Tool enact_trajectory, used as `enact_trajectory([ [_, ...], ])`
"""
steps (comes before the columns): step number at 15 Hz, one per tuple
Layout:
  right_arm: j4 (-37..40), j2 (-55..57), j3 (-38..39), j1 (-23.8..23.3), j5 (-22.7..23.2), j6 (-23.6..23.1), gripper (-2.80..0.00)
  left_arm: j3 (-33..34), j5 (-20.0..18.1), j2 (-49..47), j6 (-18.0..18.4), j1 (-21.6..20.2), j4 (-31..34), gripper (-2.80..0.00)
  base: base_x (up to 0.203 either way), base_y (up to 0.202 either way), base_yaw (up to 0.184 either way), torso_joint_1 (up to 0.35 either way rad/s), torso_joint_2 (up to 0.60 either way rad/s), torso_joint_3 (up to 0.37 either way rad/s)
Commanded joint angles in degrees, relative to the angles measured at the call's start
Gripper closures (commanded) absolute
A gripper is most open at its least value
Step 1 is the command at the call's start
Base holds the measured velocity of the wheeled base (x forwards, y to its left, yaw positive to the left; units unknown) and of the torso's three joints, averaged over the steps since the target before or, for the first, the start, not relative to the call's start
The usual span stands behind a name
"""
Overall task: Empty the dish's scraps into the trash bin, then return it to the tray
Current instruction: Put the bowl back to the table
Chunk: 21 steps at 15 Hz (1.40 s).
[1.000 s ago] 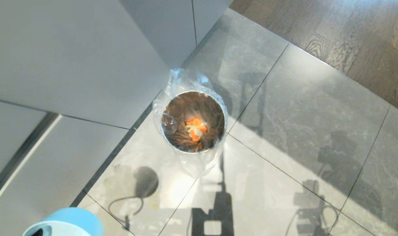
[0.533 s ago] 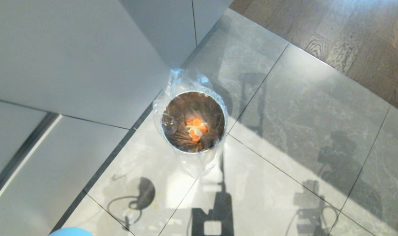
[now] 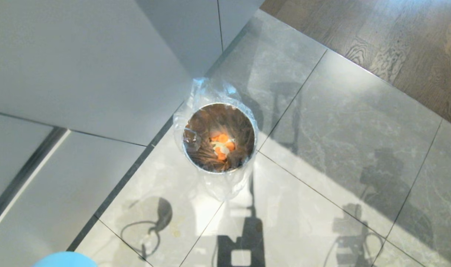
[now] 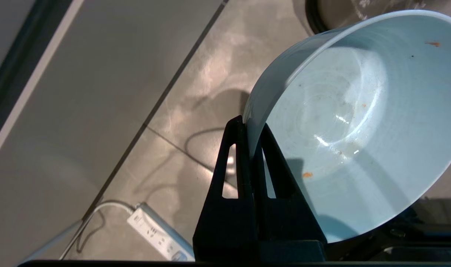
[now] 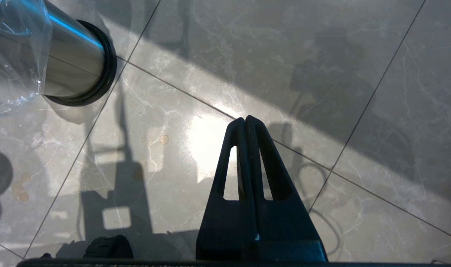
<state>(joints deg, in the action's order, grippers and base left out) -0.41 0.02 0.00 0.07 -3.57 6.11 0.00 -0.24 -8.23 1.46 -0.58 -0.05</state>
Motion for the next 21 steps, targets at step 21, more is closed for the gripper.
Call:
enact_trajectory([
  [21, 0.0, 0.0, 0.0, 0.0, 0.0, 0.0, 0.0, 0.0, 0.2, 8.0, -1.0, 0.4, -0.2, 0.0, 0.0, 0.0, 0.0, 0.0, 0.0, 0.0],
])
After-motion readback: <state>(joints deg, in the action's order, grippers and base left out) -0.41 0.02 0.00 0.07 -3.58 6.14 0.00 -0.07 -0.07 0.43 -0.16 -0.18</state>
